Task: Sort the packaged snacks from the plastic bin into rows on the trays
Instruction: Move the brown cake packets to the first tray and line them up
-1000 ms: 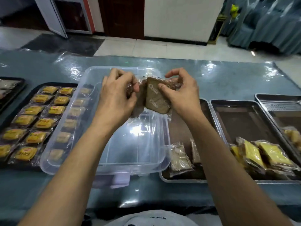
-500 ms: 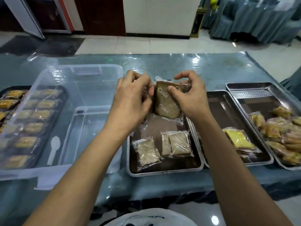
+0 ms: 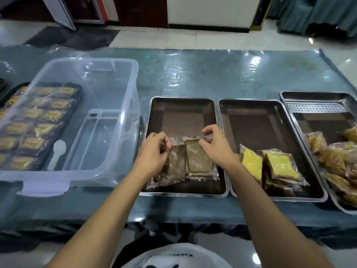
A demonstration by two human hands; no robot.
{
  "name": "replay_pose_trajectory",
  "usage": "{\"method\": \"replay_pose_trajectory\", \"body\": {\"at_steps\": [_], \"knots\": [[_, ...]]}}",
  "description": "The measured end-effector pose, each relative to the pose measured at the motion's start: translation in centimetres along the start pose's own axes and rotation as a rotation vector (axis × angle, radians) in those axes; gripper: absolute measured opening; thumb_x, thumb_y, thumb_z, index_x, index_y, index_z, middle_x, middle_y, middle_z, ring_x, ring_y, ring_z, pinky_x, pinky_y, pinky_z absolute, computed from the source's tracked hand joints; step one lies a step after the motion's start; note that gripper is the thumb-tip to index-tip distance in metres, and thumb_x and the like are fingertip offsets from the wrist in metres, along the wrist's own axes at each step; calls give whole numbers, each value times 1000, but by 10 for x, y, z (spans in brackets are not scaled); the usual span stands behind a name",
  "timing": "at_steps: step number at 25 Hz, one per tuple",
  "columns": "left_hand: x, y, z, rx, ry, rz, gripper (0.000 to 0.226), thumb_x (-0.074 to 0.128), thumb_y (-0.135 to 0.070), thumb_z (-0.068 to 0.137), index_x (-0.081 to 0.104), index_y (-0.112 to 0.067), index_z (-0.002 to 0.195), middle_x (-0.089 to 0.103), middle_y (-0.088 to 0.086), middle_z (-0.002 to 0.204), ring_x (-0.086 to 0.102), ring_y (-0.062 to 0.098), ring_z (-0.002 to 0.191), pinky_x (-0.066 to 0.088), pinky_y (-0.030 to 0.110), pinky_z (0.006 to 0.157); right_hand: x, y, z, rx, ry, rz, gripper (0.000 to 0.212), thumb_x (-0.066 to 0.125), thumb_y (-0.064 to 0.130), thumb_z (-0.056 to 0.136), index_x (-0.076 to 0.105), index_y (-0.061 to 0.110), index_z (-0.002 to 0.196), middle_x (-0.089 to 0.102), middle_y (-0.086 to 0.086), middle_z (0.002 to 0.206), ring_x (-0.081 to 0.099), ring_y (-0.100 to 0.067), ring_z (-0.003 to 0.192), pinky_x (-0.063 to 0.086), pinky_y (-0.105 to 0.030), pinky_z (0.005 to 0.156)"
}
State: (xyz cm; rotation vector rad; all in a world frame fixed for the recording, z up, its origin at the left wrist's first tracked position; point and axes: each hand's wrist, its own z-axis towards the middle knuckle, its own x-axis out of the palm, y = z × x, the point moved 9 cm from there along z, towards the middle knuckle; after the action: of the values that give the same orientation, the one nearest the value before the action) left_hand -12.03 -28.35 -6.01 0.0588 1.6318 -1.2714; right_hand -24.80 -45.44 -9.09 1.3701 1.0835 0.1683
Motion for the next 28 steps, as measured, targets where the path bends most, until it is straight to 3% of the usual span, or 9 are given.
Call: {"method": "replay_pose_trajectory", "body": {"at_steps": [4,7,13,19,22,25,28], "knots": [[23,43,-9,-141,38,3,37,57,6,77,52,-31,74,59,-6,88,56,6,82,41,23,71,22,-41,9,92,122,-72,32,64,17,95,44,28,118,59,1,99,56,-15,68,51,-37,62],[32,67,-11,-221,50,36,32,57,4,83,57,-28,81,53,-9,97,55,5,86,45,31,80,26,-59,18,95,133,-168,43,67,17,92,42,28,126,57,2,107,62,-15,87,58,-40,77],[48,94,-2,-263,50,100,20,60,0,88,61,-19,94,46,-3,111,54,17,94,47,35,90,24,-72,32,53,57,-594,53,73,24,87,48,31,133,51,-1,131,48,-24,122,39,-47,108],[55,103,-2,-274,27,435,14,63,-19,90,64,-20,104,49,8,138,42,37,120,40,47,99,45,-36,13,-235,39,-644,30,61,26,94,57,31,124,54,11,124,46,-14,117,33,-37,105],[49,103,-5,-266,7,557,17,60,-23,93,69,-24,107,49,8,144,37,36,130,34,50,106,78,-13,0,-393,156,-644,29,51,26,95,63,29,120,61,12,119,50,-16,113,34,-38,104],[49,109,-17,-273,96,569,32,53,-25,97,65,-28,126,41,6,154,31,38,140,28,50,113,116,-8,-10,-510,310,-731,30,49,29,94,65,28,119,66,7,116,55,-21,111,33,-39,105],[42,92,-27,-165,76,542,41,56,-16,91,60,-23,132,47,7,148,41,37,132,37,48,110,134,-11,-13,-498,380,-745,35,52,28,96,60,27,130,61,7,128,53,-20,119,26,-39,112]]}}
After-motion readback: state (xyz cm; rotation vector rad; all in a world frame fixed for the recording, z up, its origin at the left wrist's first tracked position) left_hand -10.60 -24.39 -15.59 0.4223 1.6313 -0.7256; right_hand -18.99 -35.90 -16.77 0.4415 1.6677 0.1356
